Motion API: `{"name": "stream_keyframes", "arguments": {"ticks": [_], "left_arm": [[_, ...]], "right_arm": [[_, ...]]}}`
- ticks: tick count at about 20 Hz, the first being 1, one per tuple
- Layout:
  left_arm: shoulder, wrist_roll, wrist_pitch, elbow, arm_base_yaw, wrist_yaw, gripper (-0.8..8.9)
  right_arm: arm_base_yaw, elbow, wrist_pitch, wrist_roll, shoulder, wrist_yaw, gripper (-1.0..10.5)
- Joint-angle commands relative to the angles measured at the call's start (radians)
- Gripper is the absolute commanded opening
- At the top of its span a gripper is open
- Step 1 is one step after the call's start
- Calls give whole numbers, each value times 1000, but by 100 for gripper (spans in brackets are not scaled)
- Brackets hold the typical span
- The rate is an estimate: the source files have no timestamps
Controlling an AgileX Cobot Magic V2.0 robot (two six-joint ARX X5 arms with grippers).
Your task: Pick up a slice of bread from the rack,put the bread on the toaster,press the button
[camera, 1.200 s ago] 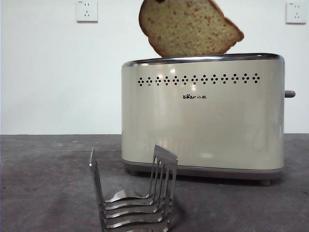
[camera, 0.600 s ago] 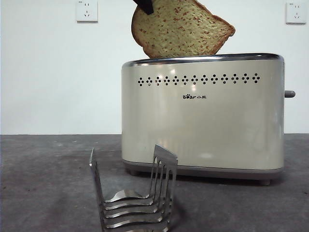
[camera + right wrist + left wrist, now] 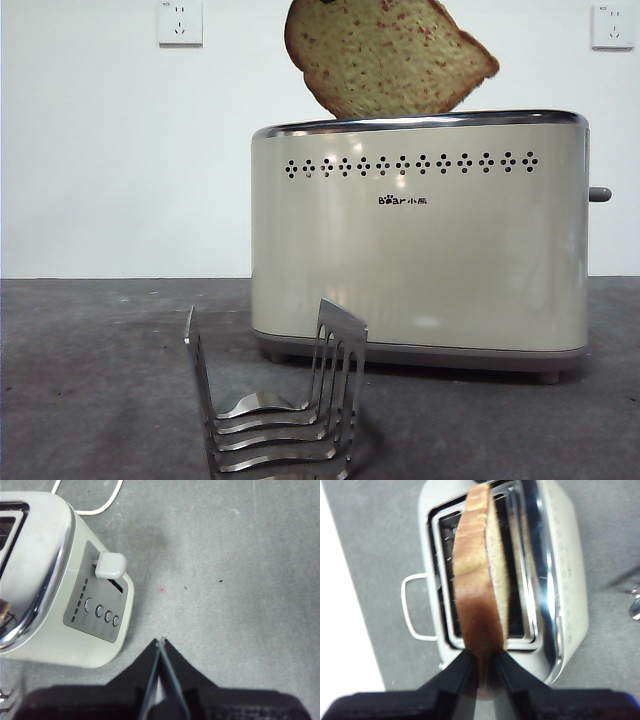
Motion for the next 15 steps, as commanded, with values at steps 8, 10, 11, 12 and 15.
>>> {"name": "stream_keyframes", "arguments": {"ticks": [8, 10, 11, 12, 15], "left_arm": [[-11, -85, -26, 40, -39, -50, -10], [-11, -84, -29, 40, -51, -53, -10], [-11, -84, -33, 40, -60, -64, -10], [-11, -80, -41, 40, -69, -69, -10], [-4, -80, -49, 40, -81, -68, -10]], "right_arm": [[1, 3, 10, -13, 0, 1, -2], [1, 3, 10, -13, 0, 1, -2], [1, 3, 9, -13, 0, 1, -2], [1, 3, 9, -13, 0, 1, -2], [1, 3, 9, -12, 0, 0, -2]]}}
